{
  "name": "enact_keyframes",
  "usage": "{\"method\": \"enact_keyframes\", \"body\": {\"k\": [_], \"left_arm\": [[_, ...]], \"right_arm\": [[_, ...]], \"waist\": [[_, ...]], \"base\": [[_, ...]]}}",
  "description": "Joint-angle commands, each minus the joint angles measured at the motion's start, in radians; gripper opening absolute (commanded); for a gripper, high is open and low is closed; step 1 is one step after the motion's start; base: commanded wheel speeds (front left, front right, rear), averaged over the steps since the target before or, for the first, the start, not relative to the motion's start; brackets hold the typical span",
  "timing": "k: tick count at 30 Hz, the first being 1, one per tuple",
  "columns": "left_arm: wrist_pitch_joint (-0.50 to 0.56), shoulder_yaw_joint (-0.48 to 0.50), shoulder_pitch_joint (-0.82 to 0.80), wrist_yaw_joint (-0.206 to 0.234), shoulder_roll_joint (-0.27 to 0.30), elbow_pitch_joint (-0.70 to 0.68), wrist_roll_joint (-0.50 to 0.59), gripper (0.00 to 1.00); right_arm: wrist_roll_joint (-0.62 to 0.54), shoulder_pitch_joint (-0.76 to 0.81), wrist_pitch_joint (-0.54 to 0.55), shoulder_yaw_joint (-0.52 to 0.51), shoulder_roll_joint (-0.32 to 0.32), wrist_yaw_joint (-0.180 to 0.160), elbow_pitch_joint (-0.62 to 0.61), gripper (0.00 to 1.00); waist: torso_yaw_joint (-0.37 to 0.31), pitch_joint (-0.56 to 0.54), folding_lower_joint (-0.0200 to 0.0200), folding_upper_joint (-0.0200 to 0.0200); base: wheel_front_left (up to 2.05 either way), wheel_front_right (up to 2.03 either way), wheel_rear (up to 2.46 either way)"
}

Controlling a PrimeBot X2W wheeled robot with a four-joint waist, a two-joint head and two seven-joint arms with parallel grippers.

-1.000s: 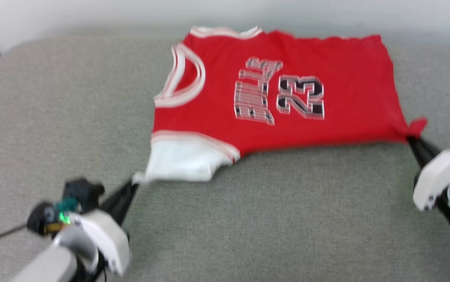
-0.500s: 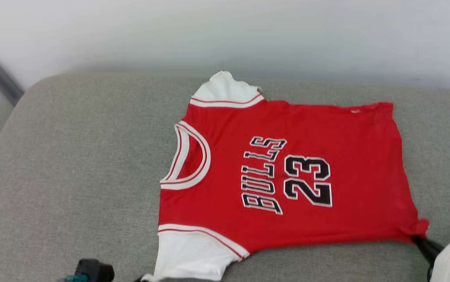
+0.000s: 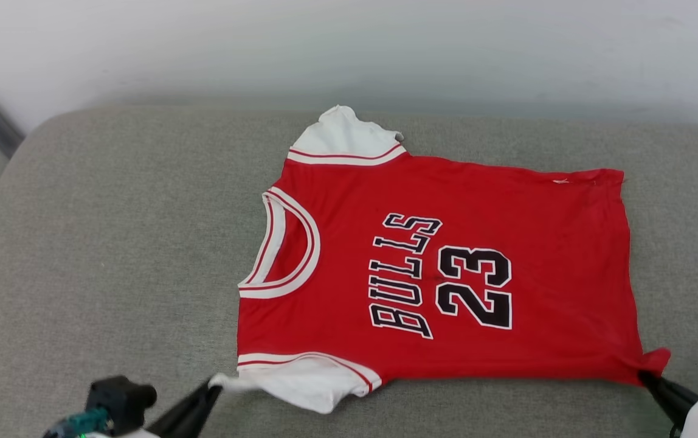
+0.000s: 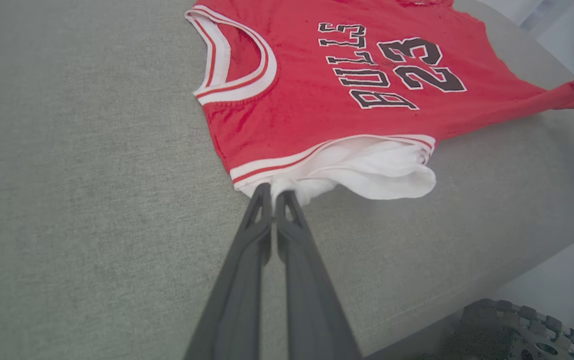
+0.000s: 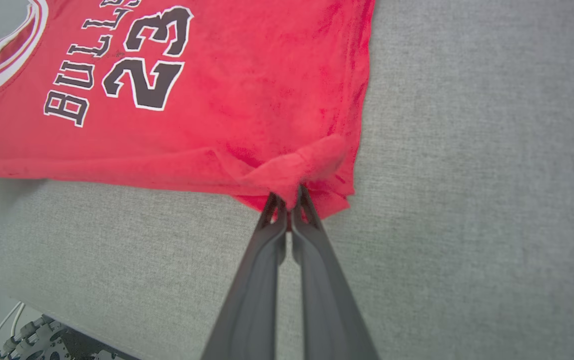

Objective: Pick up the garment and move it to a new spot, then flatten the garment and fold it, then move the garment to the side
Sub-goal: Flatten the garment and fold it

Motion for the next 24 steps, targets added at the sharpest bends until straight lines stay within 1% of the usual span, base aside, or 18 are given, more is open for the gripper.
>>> {"method": "enact_keyframes", "body": {"k": [1,6,11,17,20,24], "left_arm": [[-0.015,0.020,-0.037,-0.004,0.006,-0.008,0.010,0.00],[-0.038,0.066,-0.136,-0.009,-0.008,-0.016,0.029,0.00],[-0.007,0.064,-0.253,-0.027,-0.024,0.009,0.069,0.00],[0.010,0.057,-0.385,-0.053,-0.077,0.098,0.095,0.00],[0.022,0.053,-0.435,-0.056,-0.096,0.151,0.105,0.00],[0.042,0.039,-0.486,-0.075,-0.119,0.223,0.111,0.00]], "right_arm": [[-0.012,-0.029,0.010,-0.011,0.001,-0.001,-0.017,0.00],[-0.025,-0.087,0.045,-0.005,-0.010,-0.001,-0.038,0.00],[-0.060,-0.171,0.074,0.019,-0.030,-0.001,-0.022,0.00],[-0.091,-0.273,0.081,0.047,-0.041,-0.001,0.012,0.00],[-0.105,-0.309,0.087,0.061,-0.041,-0.001,0.025,0.00],[-0.120,-0.354,0.097,0.090,-0.047,-0.001,0.057,0.00]], "waist": [[-0.002,0.019,0.0001,0.0000],[-0.006,0.076,0.0001,0.0000],[-0.014,0.145,0.0001,0.0000],[-0.024,0.210,0.0001,0.0000],[-0.029,0.233,0.0001,0.0000],[-0.036,0.254,0.0001,0.0000]], "base": [[0.00,0.00,0.00],[0.00,0.00,0.00],[0.00,0.00,0.00],[0.00,0.00,0.00],[0.00,0.00,0.00],[0.00,0.00,0.00]]}}
